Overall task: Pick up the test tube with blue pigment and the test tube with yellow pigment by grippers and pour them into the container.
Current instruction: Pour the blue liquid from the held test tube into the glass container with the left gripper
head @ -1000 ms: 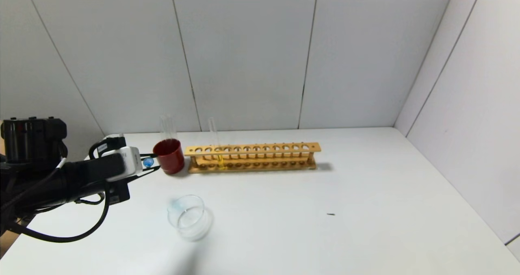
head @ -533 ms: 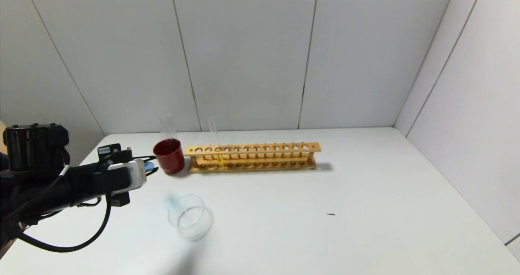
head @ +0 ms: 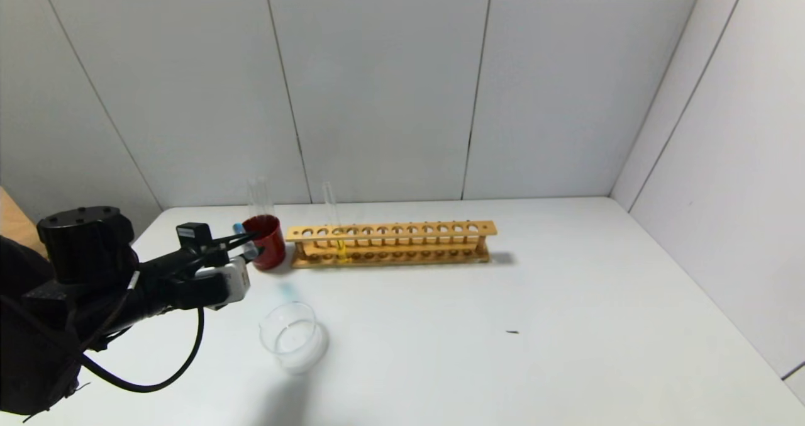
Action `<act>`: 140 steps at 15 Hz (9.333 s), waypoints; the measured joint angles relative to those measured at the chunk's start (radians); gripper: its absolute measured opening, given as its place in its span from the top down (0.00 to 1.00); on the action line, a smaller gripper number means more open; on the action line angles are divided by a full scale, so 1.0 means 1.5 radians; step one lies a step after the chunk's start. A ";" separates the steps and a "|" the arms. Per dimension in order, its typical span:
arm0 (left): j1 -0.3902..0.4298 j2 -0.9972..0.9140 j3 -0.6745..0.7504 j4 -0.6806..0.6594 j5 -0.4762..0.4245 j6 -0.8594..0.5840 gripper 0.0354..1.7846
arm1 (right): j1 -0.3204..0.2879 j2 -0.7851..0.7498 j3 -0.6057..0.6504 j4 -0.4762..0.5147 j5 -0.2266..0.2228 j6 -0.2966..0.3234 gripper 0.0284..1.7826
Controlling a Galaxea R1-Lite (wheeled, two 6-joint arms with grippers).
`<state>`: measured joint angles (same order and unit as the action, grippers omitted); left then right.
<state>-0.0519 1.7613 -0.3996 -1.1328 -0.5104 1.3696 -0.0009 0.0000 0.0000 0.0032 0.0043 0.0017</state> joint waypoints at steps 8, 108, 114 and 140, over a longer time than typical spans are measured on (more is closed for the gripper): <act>-0.004 0.004 0.060 -0.001 0.000 0.078 0.83 | 0.000 0.000 0.000 0.000 0.000 0.000 0.02; -0.044 0.079 -0.003 -0.105 -0.024 0.529 0.83 | 0.001 0.000 0.000 0.000 0.000 0.000 0.02; -0.044 0.078 0.000 -0.117 -0.039 0.568 0.83 | 0.000 0.000 0.000 0.000 0.000 0.000 0.02; -0.043 0.060 0.013 -0.206 -0.023 0.631 0.83 | 0.000 0.000 0.000 0.000 0.000 0.000 0.02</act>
<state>-0.1164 1.8511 -0.3800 -1.4417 -0.5445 2.3164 -0.0009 0.0000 0.0000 0.0032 0.0043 0.0017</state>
